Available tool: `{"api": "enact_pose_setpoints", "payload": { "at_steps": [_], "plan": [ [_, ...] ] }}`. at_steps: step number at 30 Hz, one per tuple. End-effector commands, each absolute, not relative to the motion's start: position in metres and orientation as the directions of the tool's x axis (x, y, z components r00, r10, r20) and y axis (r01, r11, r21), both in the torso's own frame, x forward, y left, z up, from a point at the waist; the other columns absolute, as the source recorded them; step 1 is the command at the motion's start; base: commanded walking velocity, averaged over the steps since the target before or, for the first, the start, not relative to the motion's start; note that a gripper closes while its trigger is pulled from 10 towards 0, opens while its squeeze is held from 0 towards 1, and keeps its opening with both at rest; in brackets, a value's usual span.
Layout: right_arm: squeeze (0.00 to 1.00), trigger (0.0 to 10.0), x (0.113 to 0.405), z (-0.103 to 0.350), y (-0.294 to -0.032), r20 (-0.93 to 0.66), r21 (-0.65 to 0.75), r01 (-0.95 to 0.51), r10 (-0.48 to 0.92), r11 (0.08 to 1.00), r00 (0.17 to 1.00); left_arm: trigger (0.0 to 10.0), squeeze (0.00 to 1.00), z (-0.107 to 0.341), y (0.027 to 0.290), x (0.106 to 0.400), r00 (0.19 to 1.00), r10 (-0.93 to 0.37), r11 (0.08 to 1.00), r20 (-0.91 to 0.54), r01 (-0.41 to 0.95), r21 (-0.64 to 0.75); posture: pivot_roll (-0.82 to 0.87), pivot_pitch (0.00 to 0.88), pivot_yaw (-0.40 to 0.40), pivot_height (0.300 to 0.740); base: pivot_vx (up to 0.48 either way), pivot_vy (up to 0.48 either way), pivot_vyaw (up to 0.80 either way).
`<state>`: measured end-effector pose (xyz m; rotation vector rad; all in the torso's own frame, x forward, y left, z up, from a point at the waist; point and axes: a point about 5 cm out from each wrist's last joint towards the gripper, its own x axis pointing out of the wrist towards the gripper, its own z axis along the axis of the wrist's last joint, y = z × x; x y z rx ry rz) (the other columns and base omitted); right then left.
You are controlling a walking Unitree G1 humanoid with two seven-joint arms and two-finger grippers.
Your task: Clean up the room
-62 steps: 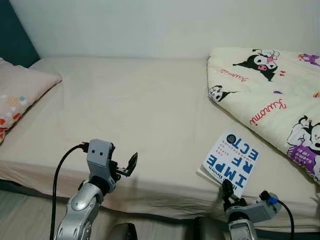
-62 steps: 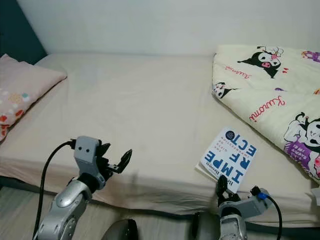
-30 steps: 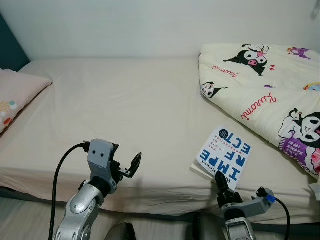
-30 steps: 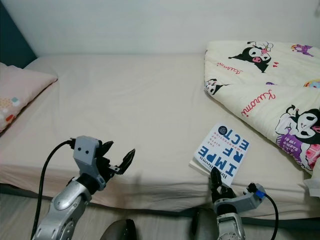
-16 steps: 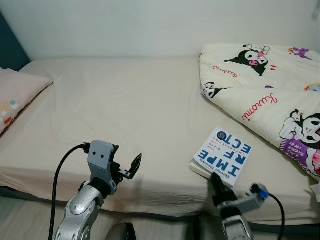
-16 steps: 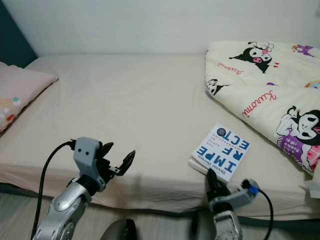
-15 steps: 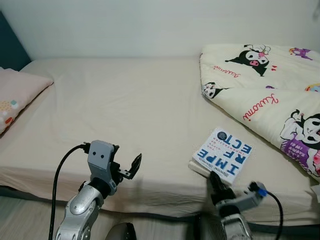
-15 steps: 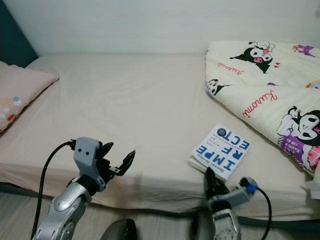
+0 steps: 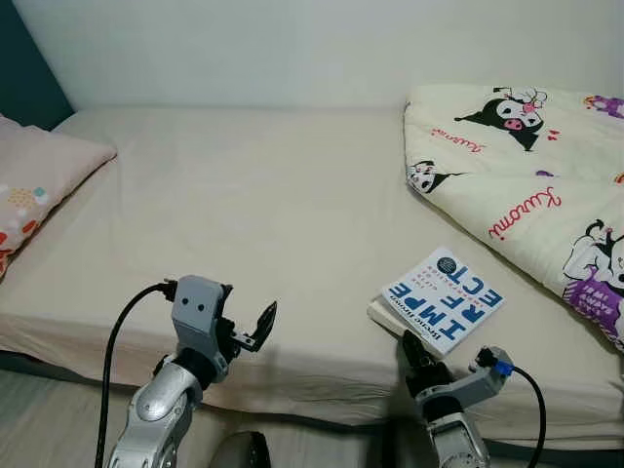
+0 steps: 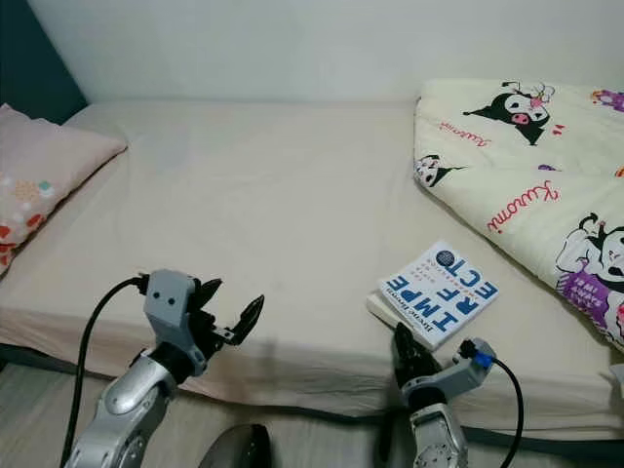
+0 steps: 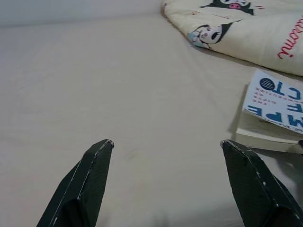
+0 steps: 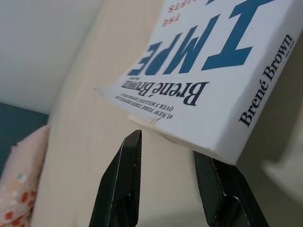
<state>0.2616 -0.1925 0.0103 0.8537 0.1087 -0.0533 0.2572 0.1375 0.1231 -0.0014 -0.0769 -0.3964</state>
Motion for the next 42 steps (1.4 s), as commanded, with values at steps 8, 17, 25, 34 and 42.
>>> {"api": "enact_pose_setpoints", "payload": {
  "at_steps": [8,17,25,34,42],
  "plan": [
    [0.00,10.0,0.262,0.004,-0.207,-0.181,0.740,0.229,-0.141,0.632,0.973,10.0,0.00,0.122,0.142,0.252,0.918,-0.390,0.921,0.071,0.387,0.053,0.06,0.137,0.034,0.596,0.000,0.000,0.00],
    [0.00,10.0,0.269,0.011,-0.216,-0.150,0.772,0.241,-0.200,0.589,0.968,10.0,0.00,0.123,0.143,0.254,0.921,-0.380,0.924,0.079,0.376,0.069,0.06,0.132,0.037,0.596,0.000,0.000,0.00],
    [0.00,10.0,0.272,0.014,-0.219,-0.133,0.817,0.237,-0.229,0.525,0.964,10.0,0.00,0.124,0.146,0.254,0.927,-0.365,0.930,0.084,0.359,0.077,0.06,0.126,0.034,0.596,0.000,0.000,0.00],
    [0.00,10.0,0.271,0.007,-0.214,-0.185,0.834,0.269,-0.216,0.482,0.959,10.0,0.00,0.124,0.149,0.256,0.935,-0.344,0.937,0.088,0.337,0.087,0.06,0.120,0.033,0.596,0.000,0.000,0.00],
    [0.87,10.0,0.271,0.002,-0.208,-0.220,0.823,0.274,-0.167,0.497,0.961,10.0,0.00,0.123,0.151,0.256,0.941,-0.329,0.943,0.086,0.322,0.078,0.06,0.119,0.033,0.596,0.000,0.000,0.00]
  ]
}}
